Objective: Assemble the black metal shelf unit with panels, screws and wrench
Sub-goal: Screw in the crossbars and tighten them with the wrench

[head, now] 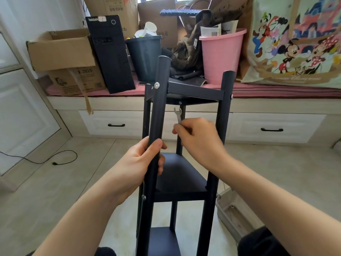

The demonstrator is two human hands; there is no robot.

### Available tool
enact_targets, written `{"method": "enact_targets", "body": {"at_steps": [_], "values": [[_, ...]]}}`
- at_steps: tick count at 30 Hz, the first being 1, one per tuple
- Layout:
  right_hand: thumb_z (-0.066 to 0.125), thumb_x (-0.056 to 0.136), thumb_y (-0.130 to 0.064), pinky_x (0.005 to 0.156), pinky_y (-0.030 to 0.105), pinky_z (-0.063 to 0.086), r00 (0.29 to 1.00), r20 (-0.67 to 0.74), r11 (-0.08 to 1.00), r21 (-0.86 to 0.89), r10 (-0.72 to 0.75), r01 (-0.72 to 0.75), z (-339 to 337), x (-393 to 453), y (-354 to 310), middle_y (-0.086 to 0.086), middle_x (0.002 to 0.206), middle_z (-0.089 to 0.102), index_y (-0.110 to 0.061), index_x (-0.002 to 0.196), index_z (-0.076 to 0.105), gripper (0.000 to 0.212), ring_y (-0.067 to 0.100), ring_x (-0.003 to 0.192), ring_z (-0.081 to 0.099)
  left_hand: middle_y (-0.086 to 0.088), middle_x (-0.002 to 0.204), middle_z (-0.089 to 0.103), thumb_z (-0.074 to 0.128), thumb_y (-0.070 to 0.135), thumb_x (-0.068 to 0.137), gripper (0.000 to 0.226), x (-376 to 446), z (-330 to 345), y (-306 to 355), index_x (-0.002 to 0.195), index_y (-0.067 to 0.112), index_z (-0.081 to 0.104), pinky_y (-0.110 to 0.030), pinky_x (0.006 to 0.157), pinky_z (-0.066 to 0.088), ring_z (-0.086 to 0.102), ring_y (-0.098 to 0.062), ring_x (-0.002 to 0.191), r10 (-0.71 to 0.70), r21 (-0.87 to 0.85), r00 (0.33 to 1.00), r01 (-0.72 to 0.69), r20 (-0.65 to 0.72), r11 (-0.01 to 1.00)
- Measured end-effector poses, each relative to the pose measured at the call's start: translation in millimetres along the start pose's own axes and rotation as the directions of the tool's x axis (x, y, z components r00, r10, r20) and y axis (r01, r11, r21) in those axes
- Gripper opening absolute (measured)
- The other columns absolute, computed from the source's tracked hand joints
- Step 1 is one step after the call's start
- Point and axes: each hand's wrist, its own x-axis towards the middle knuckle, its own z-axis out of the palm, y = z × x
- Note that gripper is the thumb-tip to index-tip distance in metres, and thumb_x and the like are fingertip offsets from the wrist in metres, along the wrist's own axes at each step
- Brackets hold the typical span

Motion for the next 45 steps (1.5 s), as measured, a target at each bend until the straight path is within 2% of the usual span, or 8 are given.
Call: {"method": "enact_targets", "body": {"at_steps": [6,9,18,22,28,34,39,45], "values": [[0.059,0.097,-0.027,0.049,0.019,0.031,0.992,-0.122,1.000,-0.010,-0.011,0.010,-41.5,-17.7,16.2,-0.017,0.050,0.055,-0.023,0.081,0.073,0.021,0.004,0.047,0.048,-0.002,0.069,0.058,0.048,0.041,0.101,0.029,-0.5,-1.2,3.7,0.105,0.015,0.060,-0.035,0.071,0.048,0.054,-0.018,0.067,-0.004,0.033,0.998,0.006,-0.062,0.999],[0.060,0.096,-0.030,0.064,0.016,0.037,0.991,-0.122,0.998,0.033,0.059,-0.056,-56.4,-16.3,29.4,-0.011,0.081,0.061,-0.026,0.082,0.075,0.021,0.003,0.073,0.056,-0.002,0.068,0.057,0.047,0.040,0.102,0.029,-1.1,-1.2,3.6,0.105,0.015,0.059,-0.036,0.072,0.047,0.054,-0.018,0.067,-0.007,0.029,0.998,0.009,-0.067,1.000],[0.061,0.095,-0.032,0.082,0.035,0.056,0.938,0.263,0.786,0.521,0.223,-0.333,-66.3,-2.7,38.3,-0.014,0.107,0.073,-0.025,0.090,0.079,0.020,0.008,0.109,0.064,-0.001,0.068,0.055,0.049,0.037,0.100,0.029,0.1,2.8,1.0,0.108,0.011,0.057,-0.036,0.073,0.049,0.053,-0.018,0.067,0.004,-0.055,1.000,-0.006,-0.021,0.998],[0.066,0.093,-0.027,0.088,0.047,0.058,0.943,0.177,0.715,0.617,0.281,-0.329,-54.5,0.7,36.9,-0.003,0.097,0.072,-0.019,0.087,0.081,0.017,0.014,0.089,0.066,-0.001,0.069,0.055,0.050,0.041,0.098,0.033,5.6,4.7,-2.6,0.111,0.012,0.058,-0.039,0.074,0.045,0.050,-0.021,0.070,0.067,-0.028,0.997,-0.068,-0.045,0.997],[0.067,0.092,-0.023,0.072,0.032,0.049,0.950,0.071,0.678,0.684,0.303,-0.268,-49.0,1.2,27.3,0.009,0.078,0.051,-0.015,0.086,0.080,0.016,0.017,0.072,0.048,0.002,0.068,0.055,0.052,0.047,0.094,0.036,26.0,-7.4,-4.6,0.110,0.016,0.059,-0.030,0.066,0.043,0.050,-0.012,0.064,0.094,-0.006,0.995,-0.094,-0.029,0.996],[0.067,0.091,-0.023,0.069,0.027,0.047,0.959,0.043,0.695,0.680,0.279,-0.233,-50.2,1.5,21.2,-0.002,0.085,0.055,-0.016,0.086,0.079,0.015,0.014,0.076,0.050,0.002,0.068,0.053,0.043,0.040,0.107,0.025,48.5,-13.7,-18.0,0.106,0.021,0.058,-0.035,0.070,0.039,0.050,-0.013,0.065,0.105,0.034,0.993,-0.103,-0.049,0.994],[0.067,0.091,-0.021,0.073,0.029,0.045,0.958,0.054,0.656,0.718,0.283,-0.234,-49.5,0.4,18.4,0.006,0.091,0.049,-0.011,0.089,0.078,0.015,0.017,0.078,0.047,0.002,0.070,0.054,0.060,0.060,0.088,0.028,57.3,-17.3,-20.8,0.097,0.033,0.061,-0.027,0.067,0.046,0.051,-0.013,0.065,0.151,0.067,0.985,-0.146,-0.079,0.987],[0.068,0.091,-0.022,0.075,0.026,0.048,0.984,0.061,0.683,0.713,0.166,-0.159,-41.2,0.0,7.2,0.006,0.092,0.049,-0.014,0.084,0.080,0.016,0.014,0.080,0.051,0.003,0.069,0.054,0.058,0.043,0.100,0.013,62.0,-28.2,-24.9,0.099,0.029,0.060,-0.029,0.071,0.045,0.051,-0.012,0.065,0.189,0.104,0.971,-0.175,-0.147,0.979]]}}
